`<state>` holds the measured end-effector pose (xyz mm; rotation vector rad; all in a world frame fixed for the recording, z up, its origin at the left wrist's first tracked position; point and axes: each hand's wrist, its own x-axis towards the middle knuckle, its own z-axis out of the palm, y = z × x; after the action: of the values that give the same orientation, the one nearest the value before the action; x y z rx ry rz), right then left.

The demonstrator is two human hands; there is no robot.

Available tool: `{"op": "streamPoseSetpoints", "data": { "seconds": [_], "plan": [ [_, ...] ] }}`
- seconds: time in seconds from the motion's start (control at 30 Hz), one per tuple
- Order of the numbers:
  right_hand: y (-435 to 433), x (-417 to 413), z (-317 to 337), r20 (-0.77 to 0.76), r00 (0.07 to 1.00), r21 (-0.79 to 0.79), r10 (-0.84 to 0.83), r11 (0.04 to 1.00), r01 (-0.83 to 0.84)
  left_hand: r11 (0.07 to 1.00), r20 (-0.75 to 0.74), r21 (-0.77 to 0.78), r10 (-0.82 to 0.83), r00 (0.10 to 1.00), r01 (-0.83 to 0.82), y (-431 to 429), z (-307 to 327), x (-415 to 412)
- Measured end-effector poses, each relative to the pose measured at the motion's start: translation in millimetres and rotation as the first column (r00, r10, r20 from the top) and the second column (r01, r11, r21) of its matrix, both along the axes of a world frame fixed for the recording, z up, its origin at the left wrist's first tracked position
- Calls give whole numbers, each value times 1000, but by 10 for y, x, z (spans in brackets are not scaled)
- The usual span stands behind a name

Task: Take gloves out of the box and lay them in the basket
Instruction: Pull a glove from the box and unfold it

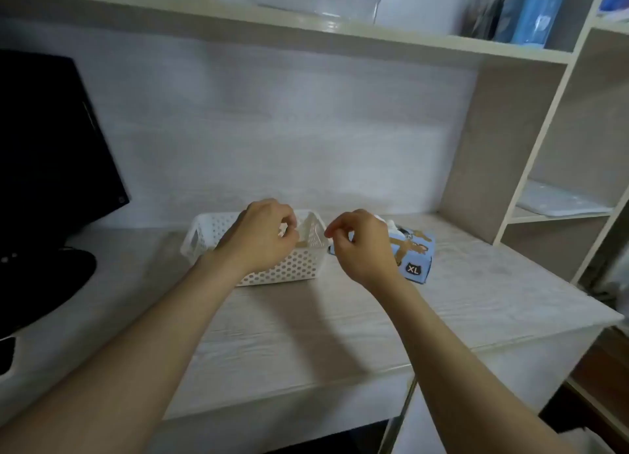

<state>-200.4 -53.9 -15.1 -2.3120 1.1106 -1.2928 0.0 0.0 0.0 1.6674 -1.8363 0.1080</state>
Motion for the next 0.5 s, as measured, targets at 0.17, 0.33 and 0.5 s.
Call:
{"op": "streamPoseSetpoints", "data": {
  "seconds": [0.17, 0.33, 0.5],
  "plan": [
    [-344, 124, -286, -74, 997, 75, -16, 997, 22, 1000, 32, 19, 7, 999, -8, -250, -221, 79],
    [-611, 319, -526, -33, 999, 62, -14, 998, 16, 994, 119, -101, 42, 992, -30, -517, -478, 70],
    [-864, 514, -619, -12, 998, -34, -69, 997, 69, 941, 332, -324, 208, 920, -96, -730, -640, 119]
  ]
}}
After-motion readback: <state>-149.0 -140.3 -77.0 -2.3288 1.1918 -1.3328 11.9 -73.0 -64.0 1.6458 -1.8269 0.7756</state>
